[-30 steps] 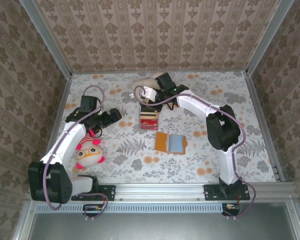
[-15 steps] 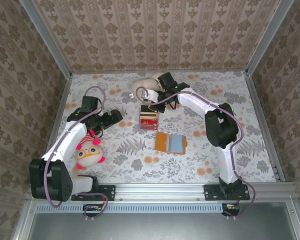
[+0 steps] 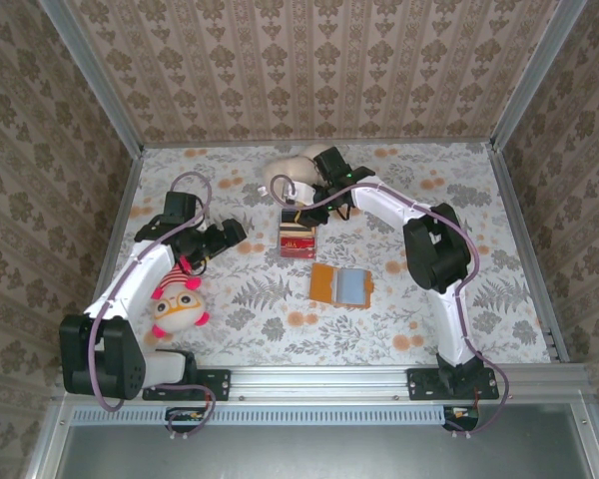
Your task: Take the credit cards out of the card holder
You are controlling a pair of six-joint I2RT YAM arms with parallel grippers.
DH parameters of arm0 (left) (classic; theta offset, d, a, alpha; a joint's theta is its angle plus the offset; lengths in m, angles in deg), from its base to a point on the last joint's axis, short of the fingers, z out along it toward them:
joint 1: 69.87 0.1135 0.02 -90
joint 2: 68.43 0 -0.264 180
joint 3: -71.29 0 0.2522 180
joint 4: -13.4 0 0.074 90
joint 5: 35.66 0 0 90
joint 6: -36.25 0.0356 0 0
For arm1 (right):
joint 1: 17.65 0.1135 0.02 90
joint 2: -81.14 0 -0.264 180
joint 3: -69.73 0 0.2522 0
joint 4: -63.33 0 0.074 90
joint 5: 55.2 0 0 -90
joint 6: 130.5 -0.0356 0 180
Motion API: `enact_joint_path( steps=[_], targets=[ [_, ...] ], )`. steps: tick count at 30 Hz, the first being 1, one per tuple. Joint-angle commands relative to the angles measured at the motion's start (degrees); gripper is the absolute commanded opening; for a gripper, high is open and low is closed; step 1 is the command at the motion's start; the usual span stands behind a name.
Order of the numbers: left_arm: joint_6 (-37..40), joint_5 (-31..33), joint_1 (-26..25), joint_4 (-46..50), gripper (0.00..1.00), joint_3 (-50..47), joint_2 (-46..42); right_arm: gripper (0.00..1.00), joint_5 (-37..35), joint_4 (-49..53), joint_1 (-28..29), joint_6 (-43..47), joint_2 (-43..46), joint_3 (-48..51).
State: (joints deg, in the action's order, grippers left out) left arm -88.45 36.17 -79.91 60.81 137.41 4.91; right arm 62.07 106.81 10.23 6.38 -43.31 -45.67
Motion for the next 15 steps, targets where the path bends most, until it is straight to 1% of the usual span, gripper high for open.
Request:
enact_joint_path(
  steps=[1, 6, 10, 13, 15],
  targets=[
    [0.3, -0.9, 0.0, 0.0, 1.0, -0.1, 0.4, 0.29, 0.3, -2.5, -0.2, -1.7, 3.8, 0.0],
    [0.4, -0.9, -0.2, -0.2, 1.0, 0.2, 0.1, 0.31, -0.2, -5.6, -0.1, -6.0, 8.9, 2.8],
    [0.8, -0.1, -0.2, 0.1, 1.0, 0.7, -0.8, 0.41, -1.9, -9.6, -0.1, -13.5, 14.4, 7.4],
    [1.6, 1.1, -0.2, 0.8, 1.0, 1.6, -2.0, 0.54, -7.5, -16.2, -0.2, -21.9, 20.3, 13.7],
    [2.4, 2.1, -0.2, 1.3, 1.0, 2.4, -2.9, 0.59, -12.0, -20.0, -0.2, -26.9, 24.6, 18.3]
  ],
)
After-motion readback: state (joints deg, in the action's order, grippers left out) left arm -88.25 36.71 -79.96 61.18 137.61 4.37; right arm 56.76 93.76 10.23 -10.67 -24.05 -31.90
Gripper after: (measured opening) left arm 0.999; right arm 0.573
